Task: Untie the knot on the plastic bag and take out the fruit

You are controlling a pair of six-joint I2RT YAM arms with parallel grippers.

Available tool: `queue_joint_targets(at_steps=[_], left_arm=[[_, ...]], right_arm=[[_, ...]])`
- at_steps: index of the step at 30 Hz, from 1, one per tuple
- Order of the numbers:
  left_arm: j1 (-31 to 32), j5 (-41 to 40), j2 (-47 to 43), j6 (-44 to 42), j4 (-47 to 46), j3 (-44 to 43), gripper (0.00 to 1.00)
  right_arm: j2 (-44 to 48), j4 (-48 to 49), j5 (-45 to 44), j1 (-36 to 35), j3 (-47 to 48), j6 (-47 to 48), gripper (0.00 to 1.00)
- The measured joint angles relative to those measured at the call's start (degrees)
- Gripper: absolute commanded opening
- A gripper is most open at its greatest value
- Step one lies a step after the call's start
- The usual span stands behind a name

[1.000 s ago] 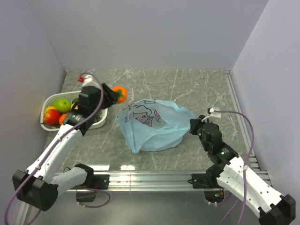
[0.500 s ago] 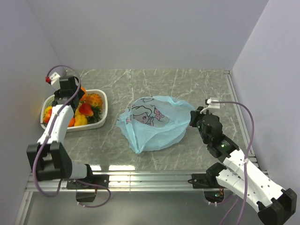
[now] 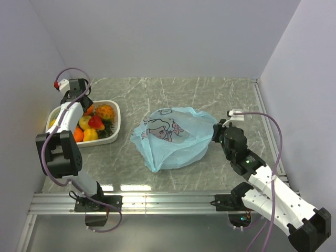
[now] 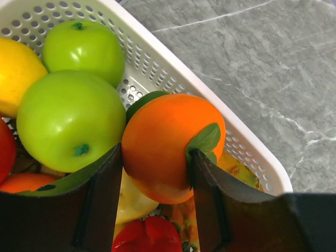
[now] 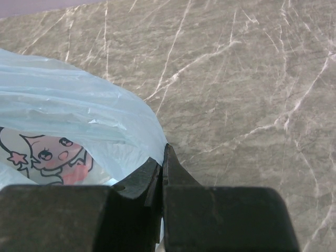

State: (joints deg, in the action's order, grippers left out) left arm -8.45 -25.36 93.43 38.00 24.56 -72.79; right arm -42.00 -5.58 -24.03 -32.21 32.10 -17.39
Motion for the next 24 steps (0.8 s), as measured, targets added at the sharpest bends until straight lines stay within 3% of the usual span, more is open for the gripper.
queue_joint_targets(at_steps=[7, 14, 20, 24], left_arm=[[0.0, 1.2, 3.4, -1.5, 2.3, -3.5, 0.53], [0.0, 2.4, 6.4, -2.9, 4.8, -5.7, 0.88], [0.0, 3.3, 6.3, -2.9, 6.1, -7.8, 0.99], [-0.2, 4.4, 5.1, -2.8, 6.9, -8.3, 0.99]], right_arm=[[-0.5, 0.1, 0.0, 0.0, 0.0, 0.4, 0.0], [-0.5, 0.5, -0.2, 0.0, 0.0, 0.6, 0.0], [-0.2, 0.5, -0.2, 0.0, 0.0, 0.6, 0.0], [0.1, 0.4, -0.2, 0.0, 0.0, 0.6, 0.0]])
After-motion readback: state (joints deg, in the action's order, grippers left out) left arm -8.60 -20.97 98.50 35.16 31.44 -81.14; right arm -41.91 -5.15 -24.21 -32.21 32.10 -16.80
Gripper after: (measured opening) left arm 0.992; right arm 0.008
